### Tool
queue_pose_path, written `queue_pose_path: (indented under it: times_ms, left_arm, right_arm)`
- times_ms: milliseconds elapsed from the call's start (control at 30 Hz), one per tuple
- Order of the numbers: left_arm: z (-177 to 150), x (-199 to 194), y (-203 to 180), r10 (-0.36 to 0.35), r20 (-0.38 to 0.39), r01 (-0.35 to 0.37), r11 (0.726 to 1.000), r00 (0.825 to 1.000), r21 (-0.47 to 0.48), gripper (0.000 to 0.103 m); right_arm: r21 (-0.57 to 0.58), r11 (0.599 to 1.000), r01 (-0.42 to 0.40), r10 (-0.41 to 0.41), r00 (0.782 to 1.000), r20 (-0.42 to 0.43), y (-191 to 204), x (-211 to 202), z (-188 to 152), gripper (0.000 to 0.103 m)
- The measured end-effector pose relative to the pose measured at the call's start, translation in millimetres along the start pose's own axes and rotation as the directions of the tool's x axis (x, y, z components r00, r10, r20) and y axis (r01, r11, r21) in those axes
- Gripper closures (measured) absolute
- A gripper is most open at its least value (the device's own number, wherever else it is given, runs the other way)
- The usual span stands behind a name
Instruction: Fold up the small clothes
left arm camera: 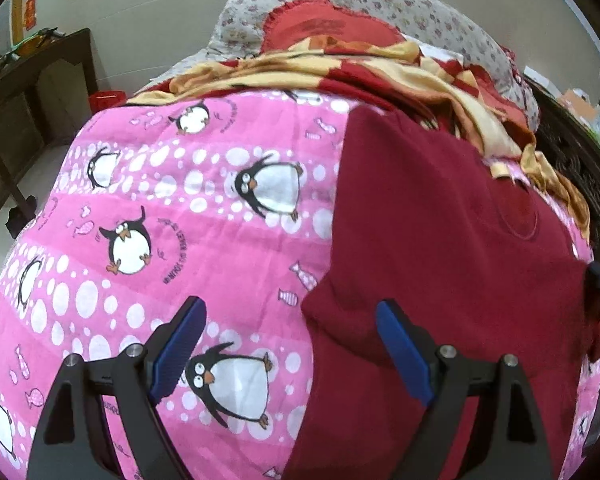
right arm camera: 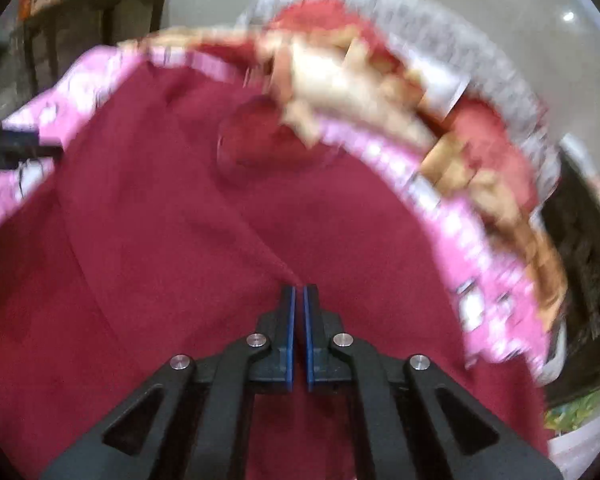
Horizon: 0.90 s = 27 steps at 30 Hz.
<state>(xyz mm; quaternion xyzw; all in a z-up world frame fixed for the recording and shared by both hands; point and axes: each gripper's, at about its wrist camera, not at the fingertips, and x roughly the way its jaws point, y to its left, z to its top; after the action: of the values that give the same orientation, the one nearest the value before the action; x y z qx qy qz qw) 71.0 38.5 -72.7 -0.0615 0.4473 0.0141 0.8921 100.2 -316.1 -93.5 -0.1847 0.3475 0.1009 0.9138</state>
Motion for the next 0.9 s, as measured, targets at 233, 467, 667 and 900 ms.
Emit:
queue_pose_path:
  times_ms: [233,467,667,900]
  left_arm:
    - [13,2,-17,-0.021,0.021,0.021,1.000,1.000,-0.023,0.013]
    - [10,38,-34,0.011,-0.040,-0.010,1.000,0.999,0.021,0.013]
    - [9,47,-32,0.012,-0.079,-0.011,1.000,0.997,0.006,0.010]
    - [11,3,-35,-0.028,0.010,0.029,0.999,1.000,-0.016,0.010]
  right_arm:
    - [0.205,0.979,0.007,0.014,0.995,-0.100,-23,40,-4,0.095]
    - [0.424,0.905,-0.038,0.043,0.999,0.000,-57,-20,-39,0.076]
    - [0.498,0.865,-0.051,0.117,0.988,-0.103,-66,13,-83,0.077]
    - [0.591,0.807,0.008,0.007,1.000,-0.023,-100,-45,-98,0.076]
